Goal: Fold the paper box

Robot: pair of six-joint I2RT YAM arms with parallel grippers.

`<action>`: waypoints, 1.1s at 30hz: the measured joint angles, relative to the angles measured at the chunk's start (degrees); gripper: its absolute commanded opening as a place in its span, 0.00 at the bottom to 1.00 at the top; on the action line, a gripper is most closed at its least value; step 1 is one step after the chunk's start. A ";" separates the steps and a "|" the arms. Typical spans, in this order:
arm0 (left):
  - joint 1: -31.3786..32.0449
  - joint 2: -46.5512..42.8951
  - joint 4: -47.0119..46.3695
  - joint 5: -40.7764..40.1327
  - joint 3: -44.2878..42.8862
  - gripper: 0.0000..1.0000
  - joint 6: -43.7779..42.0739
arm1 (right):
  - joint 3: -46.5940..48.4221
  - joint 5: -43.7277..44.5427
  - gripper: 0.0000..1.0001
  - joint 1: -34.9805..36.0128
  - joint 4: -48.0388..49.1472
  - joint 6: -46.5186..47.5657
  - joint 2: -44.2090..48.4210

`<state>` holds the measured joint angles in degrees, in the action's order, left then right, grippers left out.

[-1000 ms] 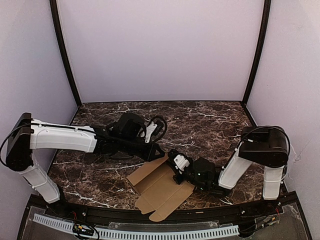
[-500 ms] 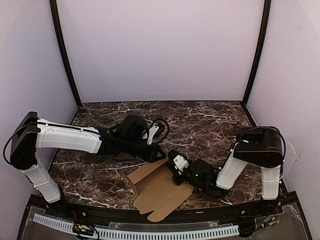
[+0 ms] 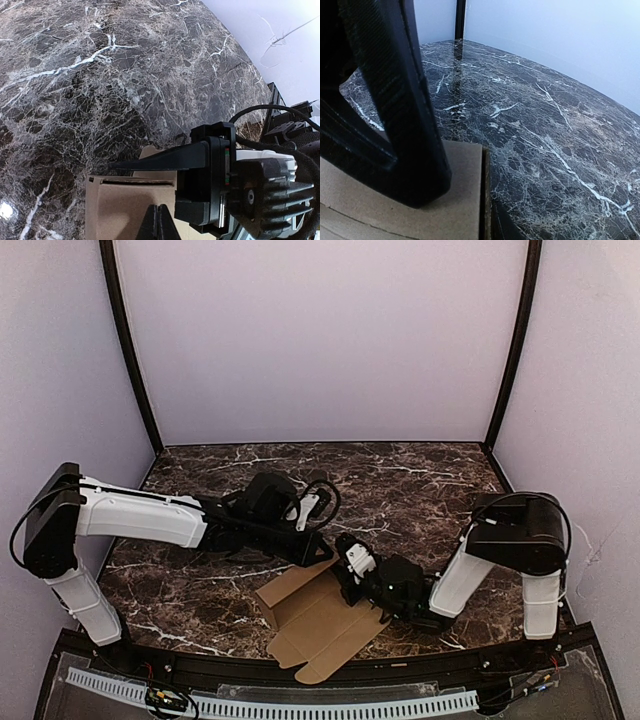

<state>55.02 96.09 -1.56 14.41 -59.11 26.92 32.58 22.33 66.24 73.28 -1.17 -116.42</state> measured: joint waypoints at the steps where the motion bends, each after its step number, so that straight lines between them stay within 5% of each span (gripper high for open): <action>1: 0.00 0.02 -0.04 0.00 0.00 0.01 0.11 | 0.26 0.13 0.22 -0.02 -0.04 -0.07 -0.11; 8: 0.00 0.13 -0.11 0.02 0.00 0.01 0.39 | 2.54 1.33 0.21 -0.02 -0.96 -0.50 -1.46; 14: 0.00 0.22 -0.33 0.00 -0.02 0.01 0.48 | 3.02 1.88 0.00 -0.02 -1.64 -1.20 -1.79; 26: -0.04 0.24 -0.39 -0.09 -0.09 0.01 0.57 | 3.48 2.62 0.00 -0.13 -1.66 -2.36 -2.08; 33: -0.02 0.55 -0.66 -0.04 -0.11 0.01 0.90 | 3.48 3.17 0.23 -0.20 -1.70 -2.32 -2.21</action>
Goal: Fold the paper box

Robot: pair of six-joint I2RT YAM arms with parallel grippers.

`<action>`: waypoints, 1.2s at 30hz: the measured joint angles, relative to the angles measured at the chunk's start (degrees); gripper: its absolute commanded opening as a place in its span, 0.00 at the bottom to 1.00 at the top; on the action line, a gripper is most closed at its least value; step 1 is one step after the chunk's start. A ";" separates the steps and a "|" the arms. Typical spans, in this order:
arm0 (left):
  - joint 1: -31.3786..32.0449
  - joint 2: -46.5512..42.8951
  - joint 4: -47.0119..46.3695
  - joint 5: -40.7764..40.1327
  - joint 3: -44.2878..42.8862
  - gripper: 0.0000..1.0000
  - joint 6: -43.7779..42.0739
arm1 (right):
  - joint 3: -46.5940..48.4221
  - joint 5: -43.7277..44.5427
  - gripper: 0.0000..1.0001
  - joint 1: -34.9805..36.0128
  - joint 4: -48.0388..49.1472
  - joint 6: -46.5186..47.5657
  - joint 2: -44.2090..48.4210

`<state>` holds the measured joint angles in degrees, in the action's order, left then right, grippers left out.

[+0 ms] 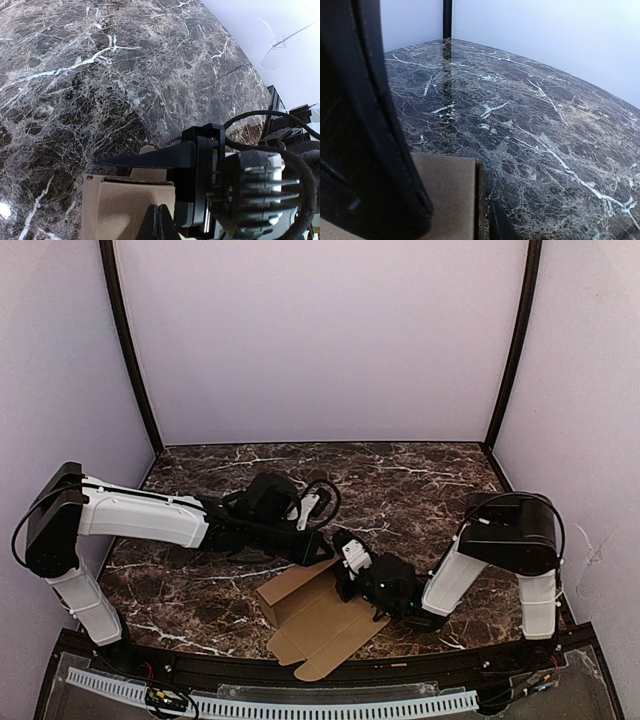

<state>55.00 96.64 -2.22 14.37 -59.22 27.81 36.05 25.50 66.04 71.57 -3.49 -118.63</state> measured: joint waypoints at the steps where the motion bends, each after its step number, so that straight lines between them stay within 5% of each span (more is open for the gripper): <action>1: 0.00 0.11 -0.24 0.02 0.00 0.01 0.09 | -0.02 0.04 0.24 -0.04 -0.04 -0.07 0.00; 29: 0.00 3.28 -2.82 -0.44 -1.57 0.01 1.60 | -5.40 0.26 0.31 -0.04 0.42 0.20 2.60; 32: 0.00 3.28 -2.38 -0.44 -1.81 0.01 1.57 | -5.40 0.61 0.27 -0.04 0.46 0.42 2.93; 36: 0.00 3.28 -1.88 -0.46 -2.14 0.01 1.46 | -4.96 1.60 0.10 -0.04 0.31 1.27 2.93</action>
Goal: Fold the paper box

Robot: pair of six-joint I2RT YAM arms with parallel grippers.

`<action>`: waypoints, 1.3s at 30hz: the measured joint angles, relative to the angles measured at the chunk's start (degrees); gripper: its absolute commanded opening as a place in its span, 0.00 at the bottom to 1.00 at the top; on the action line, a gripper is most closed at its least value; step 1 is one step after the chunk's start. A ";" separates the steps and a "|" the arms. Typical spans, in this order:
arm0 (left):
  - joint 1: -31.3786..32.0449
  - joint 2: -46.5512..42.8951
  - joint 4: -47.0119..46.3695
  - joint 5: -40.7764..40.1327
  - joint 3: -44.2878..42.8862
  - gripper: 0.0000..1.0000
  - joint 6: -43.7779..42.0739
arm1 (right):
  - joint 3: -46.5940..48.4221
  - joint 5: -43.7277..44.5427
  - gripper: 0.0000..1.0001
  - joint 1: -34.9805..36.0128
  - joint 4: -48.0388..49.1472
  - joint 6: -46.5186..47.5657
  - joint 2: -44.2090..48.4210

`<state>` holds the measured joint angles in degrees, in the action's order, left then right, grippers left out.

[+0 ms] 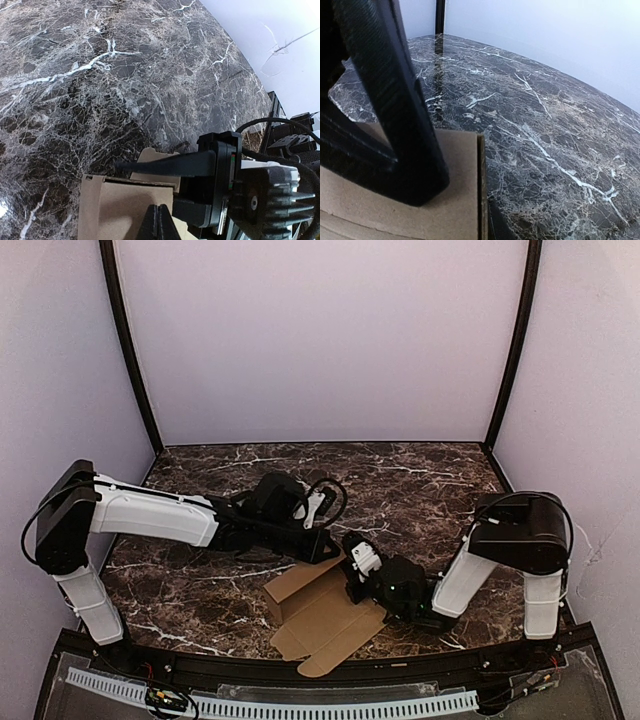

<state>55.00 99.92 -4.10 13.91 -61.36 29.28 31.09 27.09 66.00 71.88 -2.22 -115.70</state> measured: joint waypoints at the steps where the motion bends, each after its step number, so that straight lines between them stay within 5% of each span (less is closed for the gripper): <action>1: 0.00 0.00 0.15 0.00 -0.13 0.01 -0.09 | 0.35 0.09 0.08 0.00 -0.02 0.35 -0.02; 7: -0.09 0.00 0.37 -0.26 -0.22 0.01 -0.13 | 2.58 1.11 0.12 0.00 -0.15 0.92 -0.70; 10: -0.09 0.00 0.42 -0.35 -0.22 0.01 -0.11 | 3.50 1.36 0.00 0.00 -0.15 1.20 -1.38; 16: -0.09 0.00 0.46 -0.31 -0.22 0.01 -0.11 | 4.04 1.29 0.00 0.00 0.35 0.35 -2.01; 23: -0.09 -0.33 2.14 -1.09 -1.18 0.29 -0.79 | 4.04 1.73 0.00 0.00 0.31 0.20 -2.05; 27: 0.13 -2.43 7.17 -5.01 -2.19 0.36 -2.34 | 3.87 3.45 0.00 0.00 0.31 0.02 -1.97; 35: 0.02 -13.14 17.77 -15.74 -2.08 0.35 -4.00 | 2.40 7.91 0.00 0.07 0.09 -1.11 -0.98; 39: 0.00 -20.83 19.93 -17.75 1.60 0.26 -2.67 | 2.47 11.50 0.00 0.42 -0.87 -2.54 -0.96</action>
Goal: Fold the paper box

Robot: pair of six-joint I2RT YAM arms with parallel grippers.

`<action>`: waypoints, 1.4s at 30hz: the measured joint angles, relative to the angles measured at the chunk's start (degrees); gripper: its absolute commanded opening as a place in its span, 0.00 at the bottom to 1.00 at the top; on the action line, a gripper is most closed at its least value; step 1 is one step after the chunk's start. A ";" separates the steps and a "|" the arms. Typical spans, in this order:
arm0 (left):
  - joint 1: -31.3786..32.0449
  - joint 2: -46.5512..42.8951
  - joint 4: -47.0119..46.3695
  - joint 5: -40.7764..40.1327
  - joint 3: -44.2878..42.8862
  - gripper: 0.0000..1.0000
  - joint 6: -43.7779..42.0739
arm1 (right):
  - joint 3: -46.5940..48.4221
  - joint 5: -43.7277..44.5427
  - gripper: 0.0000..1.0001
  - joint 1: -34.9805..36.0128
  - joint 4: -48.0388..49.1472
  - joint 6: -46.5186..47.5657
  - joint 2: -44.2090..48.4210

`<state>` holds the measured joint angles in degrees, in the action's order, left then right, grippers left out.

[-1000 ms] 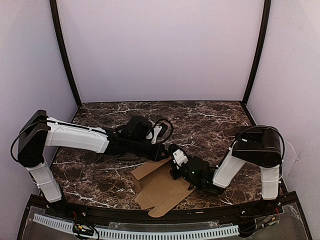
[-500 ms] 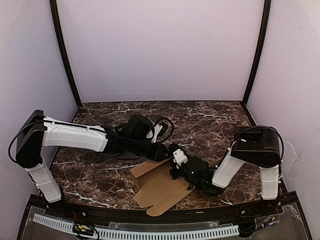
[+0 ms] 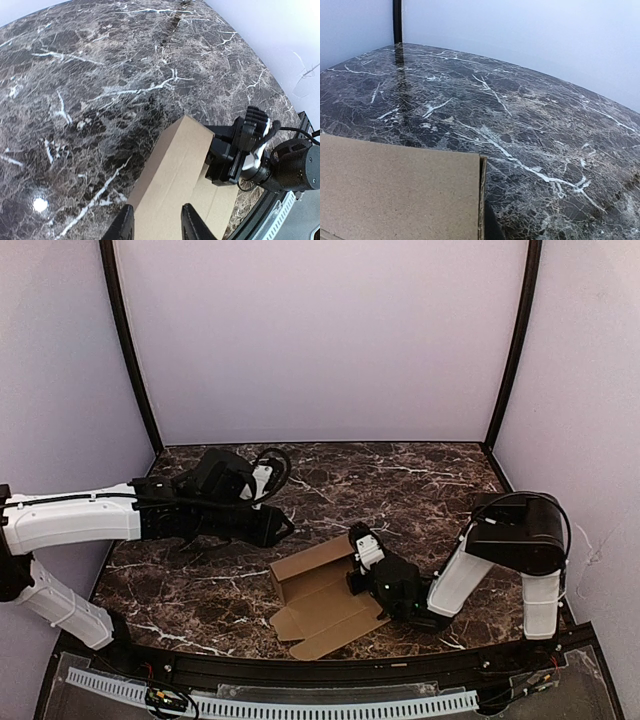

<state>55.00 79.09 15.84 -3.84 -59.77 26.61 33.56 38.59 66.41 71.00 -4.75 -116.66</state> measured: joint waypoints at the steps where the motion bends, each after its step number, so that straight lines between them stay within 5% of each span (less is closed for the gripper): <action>1: 0.00 -1.55 0.66 -0.07 1.22 0.20 0.81 | 0.28 1.05 0.00 0.13 -0.50 -0.52 0.02; 7: 0.00 -2.95 2.19 -0.02 6.75 0.01 3.50 | 2.01 6.73 0.00 1.31 -3.67 -2.93 -0.02; 34: 0.02 -0.28 -1.03 1.77 11.72 0.01 8.00 | 3.69 11.89 0.00 2.97 -6.21 -4.59 -0.55; 42: 0.00 -1.18 -3.43 1.66 13.38 0.01 8.98 | 3.69 12.09 0.23 2.97 -7.89 -3.67 -0.59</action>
<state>55.00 77.91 12.40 -2.17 -46.39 35.59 37.26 50.68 69.38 63.11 -8.43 -117.25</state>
